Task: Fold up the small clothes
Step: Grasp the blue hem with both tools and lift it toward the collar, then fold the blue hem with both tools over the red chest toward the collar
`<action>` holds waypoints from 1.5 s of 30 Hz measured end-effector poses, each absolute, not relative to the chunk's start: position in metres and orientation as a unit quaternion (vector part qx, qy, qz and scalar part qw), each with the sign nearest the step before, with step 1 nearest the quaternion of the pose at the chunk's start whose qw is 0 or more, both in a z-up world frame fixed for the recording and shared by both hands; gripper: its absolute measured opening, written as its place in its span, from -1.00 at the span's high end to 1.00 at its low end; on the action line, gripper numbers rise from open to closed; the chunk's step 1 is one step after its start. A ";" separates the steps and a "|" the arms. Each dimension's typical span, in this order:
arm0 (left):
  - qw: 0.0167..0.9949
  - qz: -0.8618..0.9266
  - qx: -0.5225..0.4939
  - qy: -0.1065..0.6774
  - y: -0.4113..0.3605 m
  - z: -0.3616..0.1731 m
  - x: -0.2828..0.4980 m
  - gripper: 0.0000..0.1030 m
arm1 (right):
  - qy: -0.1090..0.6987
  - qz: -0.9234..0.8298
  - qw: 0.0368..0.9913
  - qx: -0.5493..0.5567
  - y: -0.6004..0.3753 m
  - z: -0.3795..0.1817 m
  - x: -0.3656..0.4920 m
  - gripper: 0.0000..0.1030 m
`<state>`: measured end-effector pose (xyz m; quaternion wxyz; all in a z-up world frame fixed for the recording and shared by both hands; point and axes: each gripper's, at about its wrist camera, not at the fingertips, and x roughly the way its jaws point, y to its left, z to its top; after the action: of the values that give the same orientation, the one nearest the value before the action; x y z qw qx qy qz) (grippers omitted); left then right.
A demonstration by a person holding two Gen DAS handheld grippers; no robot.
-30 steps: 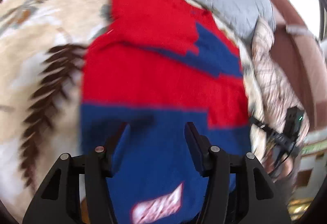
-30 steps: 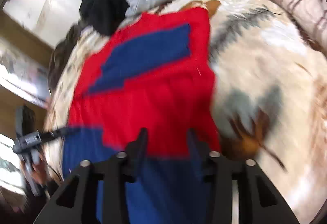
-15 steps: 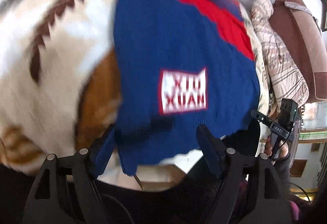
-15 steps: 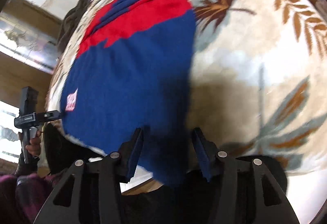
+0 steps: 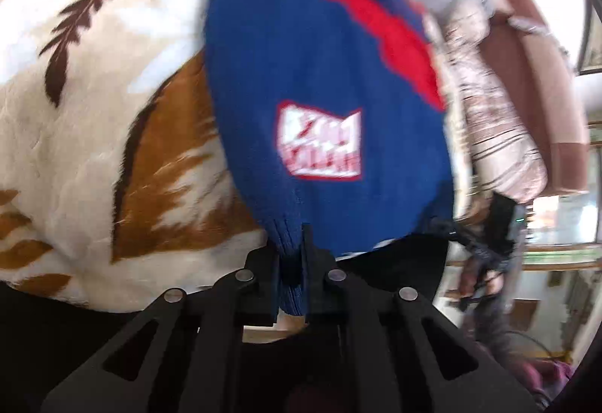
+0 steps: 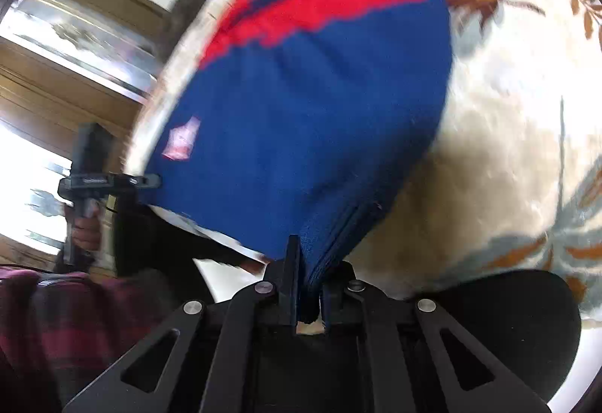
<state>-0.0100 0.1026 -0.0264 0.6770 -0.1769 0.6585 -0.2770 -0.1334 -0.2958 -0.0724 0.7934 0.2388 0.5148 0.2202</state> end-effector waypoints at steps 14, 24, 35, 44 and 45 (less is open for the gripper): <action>0.708 -0.328 -0.274 0.562 0.110 0.021 0.033 0.88 | 0.384 0.232 0.838 0.310 -0.307 -0.021 -0.099 0.85; 0.738 -0.297 -0.316 0.517 0.103 0.028 0.116 0.88 | 0.315 0.194 0.870 0.326 -0.341 0.001 -0.035 0.85; 0.750 -0.260 -0.346 0.500 0.073 0.014 0.238 0.88 | 0.284 0.136 0.875 0.367 -0.374 -0.019 0.084 0.85; 0.749 -0.214 -0.358 0.514 0.048 -0.013 0.331 0.88 | 0.271 0.081 0.856 0.432 -0.408 -0.051 0.178 0.86; 0.750 -0.207 -0.355 0.518 0.046 -0.017 0.339 0.88 | 0.272 0.075 0.853 0.439 -0.411 -0.055 0.186 0.86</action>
<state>0.3386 0.0457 -0.0175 0.7500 -0.3553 0.5180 -0.2074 0.1860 -0.4111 -0.0554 0.8532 0.4389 0.2715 0.0753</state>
